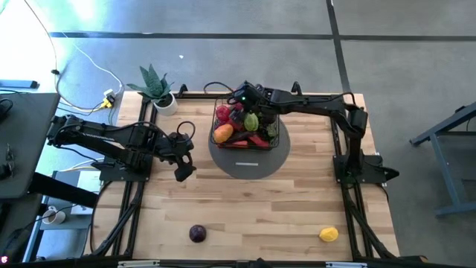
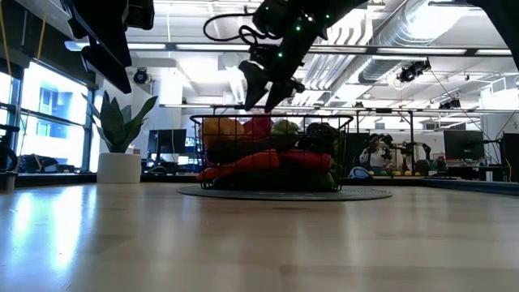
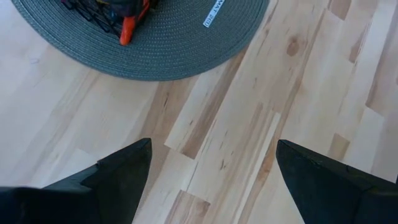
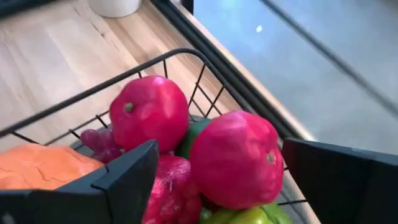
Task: Build produce basket
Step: Put the violet plum into the wire basket
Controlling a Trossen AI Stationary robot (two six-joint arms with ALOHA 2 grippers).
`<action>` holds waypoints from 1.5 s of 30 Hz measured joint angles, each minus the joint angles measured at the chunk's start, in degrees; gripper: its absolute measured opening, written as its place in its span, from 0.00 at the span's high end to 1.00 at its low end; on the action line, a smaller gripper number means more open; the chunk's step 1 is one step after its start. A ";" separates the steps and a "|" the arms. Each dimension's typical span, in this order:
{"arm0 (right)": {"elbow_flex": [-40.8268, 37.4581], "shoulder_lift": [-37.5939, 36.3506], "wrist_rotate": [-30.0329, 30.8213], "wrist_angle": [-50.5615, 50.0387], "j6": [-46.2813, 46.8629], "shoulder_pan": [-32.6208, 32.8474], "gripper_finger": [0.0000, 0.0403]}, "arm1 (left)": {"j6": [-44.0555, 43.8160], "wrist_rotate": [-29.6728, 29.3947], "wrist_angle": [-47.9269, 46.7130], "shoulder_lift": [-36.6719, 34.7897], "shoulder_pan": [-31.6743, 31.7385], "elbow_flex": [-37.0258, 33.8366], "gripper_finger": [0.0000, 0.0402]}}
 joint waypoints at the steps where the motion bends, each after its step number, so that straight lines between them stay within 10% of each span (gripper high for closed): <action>1: 0.00 0.00 -1.30 -0.38 0.82 -0.46 0.18 | -0.02 -0.14 0.00 0.00 0.00 0.00 0.17; 24: 0.04 -7.63 -1.70 -3.78 11.07 2.79 0.10 | -5.96 6.87 -0.17 0.00 -2.39 0.00 0.17; 45: 0.04 -7.76 2.48 -6.28 30.68 19.19 0.10 | -19.35 -2.12 7.57 0.18 -27.27 0.00 0.17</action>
